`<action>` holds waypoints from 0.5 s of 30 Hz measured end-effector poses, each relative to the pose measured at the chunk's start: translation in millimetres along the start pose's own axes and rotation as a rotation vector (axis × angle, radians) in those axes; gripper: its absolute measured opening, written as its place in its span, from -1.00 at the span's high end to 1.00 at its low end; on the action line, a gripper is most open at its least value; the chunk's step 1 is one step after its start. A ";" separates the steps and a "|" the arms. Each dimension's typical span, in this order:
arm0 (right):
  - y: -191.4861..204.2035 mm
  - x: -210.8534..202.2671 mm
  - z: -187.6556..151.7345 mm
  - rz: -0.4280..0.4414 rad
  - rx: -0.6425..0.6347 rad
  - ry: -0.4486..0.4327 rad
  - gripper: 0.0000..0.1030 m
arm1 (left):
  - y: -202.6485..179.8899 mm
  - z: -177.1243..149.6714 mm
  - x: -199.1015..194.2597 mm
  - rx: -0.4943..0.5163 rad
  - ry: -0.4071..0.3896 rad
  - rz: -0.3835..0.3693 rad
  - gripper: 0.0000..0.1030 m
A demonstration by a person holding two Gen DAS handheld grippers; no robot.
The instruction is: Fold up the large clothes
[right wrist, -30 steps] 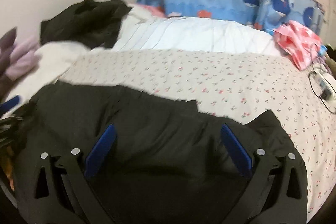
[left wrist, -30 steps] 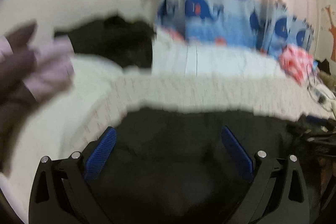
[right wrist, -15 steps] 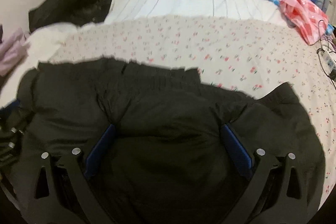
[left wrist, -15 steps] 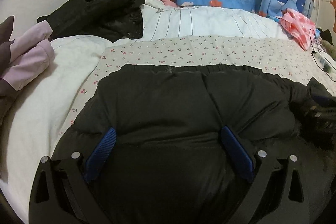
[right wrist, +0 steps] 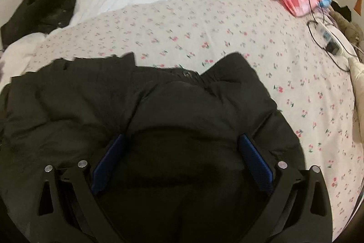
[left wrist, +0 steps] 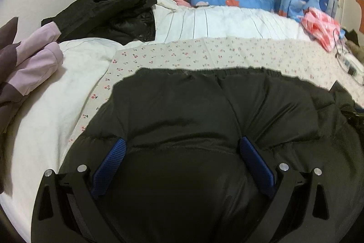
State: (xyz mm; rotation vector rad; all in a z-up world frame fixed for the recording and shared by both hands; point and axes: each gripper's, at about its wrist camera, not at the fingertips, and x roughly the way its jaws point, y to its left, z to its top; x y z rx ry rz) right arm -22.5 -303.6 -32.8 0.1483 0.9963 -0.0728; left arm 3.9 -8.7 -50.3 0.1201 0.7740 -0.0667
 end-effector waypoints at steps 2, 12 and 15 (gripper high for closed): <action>-0.5 -19.0 -1.1 0.044 0.006 -0.049 -0.86 | 8.5 1.0 -16.4 -0.062 -0.083 -0.020 -0.86; 12.7 -22.0 -29.5 0.027 -0.119 0.075 -0.86 | 28.9 -12.2 -5.0 -0.160 0.036 -0.061 -0.87; 5.7 -51.6 -29.7 0.039 -0.111 0.007 -0.86 | 33.2 -14.0 -26.0 -0.169 -0.029 -0.065 -0.86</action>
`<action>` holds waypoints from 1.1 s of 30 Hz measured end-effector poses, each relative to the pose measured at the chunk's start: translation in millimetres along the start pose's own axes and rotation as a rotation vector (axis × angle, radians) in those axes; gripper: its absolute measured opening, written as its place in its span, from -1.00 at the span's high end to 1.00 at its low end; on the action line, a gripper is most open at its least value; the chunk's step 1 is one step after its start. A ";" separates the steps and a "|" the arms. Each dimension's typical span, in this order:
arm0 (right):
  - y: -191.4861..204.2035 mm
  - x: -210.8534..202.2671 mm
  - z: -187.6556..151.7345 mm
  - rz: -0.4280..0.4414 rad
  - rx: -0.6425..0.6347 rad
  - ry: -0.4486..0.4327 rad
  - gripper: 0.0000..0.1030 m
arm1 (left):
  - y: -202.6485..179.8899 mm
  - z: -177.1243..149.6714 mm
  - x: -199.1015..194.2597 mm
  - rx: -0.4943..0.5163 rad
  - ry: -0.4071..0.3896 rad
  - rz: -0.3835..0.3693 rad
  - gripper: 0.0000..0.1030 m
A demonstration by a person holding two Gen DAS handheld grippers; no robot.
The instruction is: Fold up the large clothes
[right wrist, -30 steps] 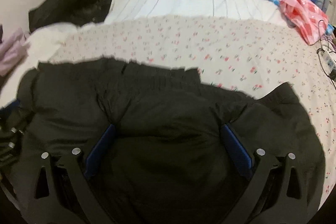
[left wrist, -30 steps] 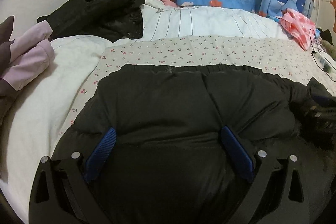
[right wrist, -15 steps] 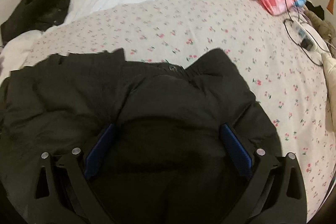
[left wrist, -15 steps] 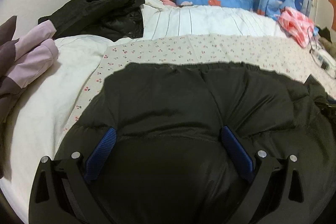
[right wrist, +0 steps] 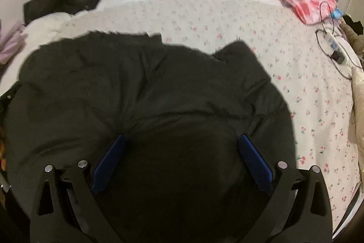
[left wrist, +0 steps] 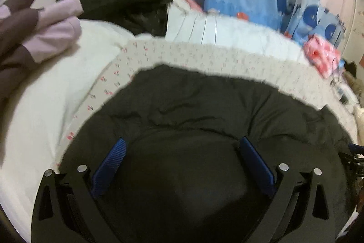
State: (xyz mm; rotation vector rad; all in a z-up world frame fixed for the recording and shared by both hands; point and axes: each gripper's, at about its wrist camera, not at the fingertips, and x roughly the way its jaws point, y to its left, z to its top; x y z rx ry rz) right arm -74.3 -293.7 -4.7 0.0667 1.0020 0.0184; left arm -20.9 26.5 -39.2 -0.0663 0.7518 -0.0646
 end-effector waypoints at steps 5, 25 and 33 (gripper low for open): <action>-24.4 -7.5 -8.5 -0.002 0.075 0.065 -0.86 | 16.0 3.3 -21.7 -0.044 -0.090 0.034 -0.86; 94.6 -27.9 13.7 0.190 -0.144 -0.121 -0.86 | 1.4 -15.6 -62.6 0.209 -0.239 0.093 -0.86; 137.7 12.2 -3.3 0.110 -0.255 -0.043 -0.86 | 8.3 -20.0 -63.3 0.205 -0.224 0.098 -0.86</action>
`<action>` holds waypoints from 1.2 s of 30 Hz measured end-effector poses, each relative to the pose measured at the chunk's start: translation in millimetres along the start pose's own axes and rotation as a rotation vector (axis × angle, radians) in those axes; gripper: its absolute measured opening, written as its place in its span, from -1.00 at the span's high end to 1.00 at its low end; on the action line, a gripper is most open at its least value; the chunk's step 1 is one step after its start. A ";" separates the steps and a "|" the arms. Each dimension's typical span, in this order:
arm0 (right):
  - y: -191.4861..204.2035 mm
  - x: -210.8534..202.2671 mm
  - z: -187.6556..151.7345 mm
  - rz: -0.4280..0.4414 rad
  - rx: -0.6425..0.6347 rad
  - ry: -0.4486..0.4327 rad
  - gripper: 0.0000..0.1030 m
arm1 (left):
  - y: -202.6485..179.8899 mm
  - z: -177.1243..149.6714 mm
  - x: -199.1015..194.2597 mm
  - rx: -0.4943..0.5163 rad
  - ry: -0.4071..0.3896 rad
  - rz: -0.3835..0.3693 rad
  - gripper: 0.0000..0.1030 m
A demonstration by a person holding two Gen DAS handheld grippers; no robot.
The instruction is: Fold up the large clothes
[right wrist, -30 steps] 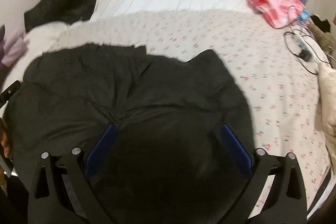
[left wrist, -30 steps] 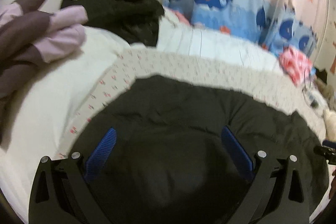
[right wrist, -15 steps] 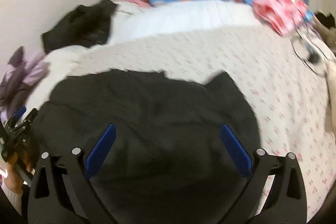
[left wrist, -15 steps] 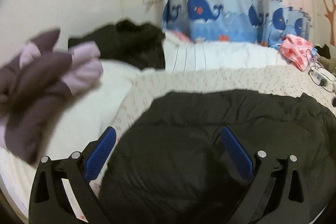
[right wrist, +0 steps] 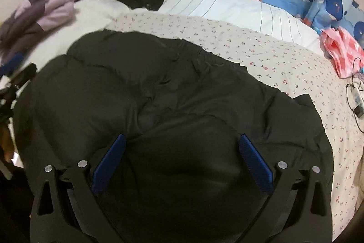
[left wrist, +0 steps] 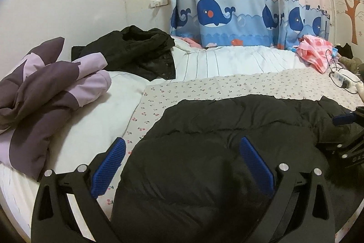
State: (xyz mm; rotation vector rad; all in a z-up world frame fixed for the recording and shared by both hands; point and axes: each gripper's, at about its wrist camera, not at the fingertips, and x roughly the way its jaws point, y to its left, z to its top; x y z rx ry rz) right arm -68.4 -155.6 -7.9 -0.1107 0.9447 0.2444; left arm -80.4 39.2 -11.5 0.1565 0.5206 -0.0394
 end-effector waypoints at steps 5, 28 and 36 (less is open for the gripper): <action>-6.1 12.0 -1.5 0.019 0.059 0.020 -0.86 | 0.7 -3.8 1.2 0.000 0.016 0.000 -0.86; -7.3 28.7 -1.8 0.019 0.067 0.036 -0.87 | -6.3 -10.9 13.1 0.045 0.063 0.005 -0.87; -2.7 -6.5 4.0 0.076 0.054 -0.124 -0.86 | -6.9 -12.2 17.8 0.054 0.095 0.012 -0.87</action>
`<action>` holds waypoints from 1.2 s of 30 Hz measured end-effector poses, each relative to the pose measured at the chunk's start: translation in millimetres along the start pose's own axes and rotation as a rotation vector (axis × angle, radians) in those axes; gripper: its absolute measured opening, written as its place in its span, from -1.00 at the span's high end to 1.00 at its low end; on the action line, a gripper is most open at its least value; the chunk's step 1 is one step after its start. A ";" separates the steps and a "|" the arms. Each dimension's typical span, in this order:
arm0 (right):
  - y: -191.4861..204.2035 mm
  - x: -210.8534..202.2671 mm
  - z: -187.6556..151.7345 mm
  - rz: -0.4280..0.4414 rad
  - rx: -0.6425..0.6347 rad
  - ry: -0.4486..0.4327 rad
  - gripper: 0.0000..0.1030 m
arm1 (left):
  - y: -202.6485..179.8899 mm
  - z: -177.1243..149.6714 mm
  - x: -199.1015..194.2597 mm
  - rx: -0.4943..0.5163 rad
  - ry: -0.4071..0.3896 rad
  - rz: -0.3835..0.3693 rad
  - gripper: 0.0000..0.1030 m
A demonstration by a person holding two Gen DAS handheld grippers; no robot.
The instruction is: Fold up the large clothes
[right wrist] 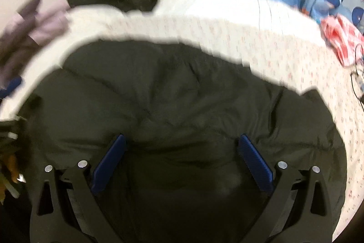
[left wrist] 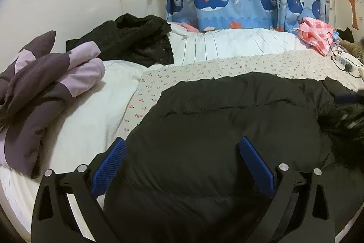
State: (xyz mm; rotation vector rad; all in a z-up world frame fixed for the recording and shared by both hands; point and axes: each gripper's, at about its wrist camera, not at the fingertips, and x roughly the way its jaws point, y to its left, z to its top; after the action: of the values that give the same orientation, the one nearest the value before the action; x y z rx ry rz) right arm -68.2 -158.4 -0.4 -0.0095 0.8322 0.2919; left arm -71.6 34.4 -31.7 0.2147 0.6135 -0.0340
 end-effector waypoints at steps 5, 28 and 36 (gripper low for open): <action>28.9 25.9 -11.2 -0.024 -0.148 0.122 -0.86 | 6.0 -2.7 12.1 -0.021 0.083 -0.030 -0.87; -115.6 -125.6 -115.5 0.209 0.602 0.003 -0.86 | 116.4 -103.4 -26.5 -0.670 0.437 -0.343 -0.86; -182.0 -154.9 -210.5 0.097 0.993 -0.008 -0.87 | 86.7 -104.2 -16.5 -0.773 0.392 -0.422 -0.86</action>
State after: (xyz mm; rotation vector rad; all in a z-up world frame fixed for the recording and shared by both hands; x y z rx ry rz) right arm -272.6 -397.9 -48.7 0.9600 0.8990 -0.0549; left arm -135.9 140.4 -88.7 -0.6750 1.0082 -0.1602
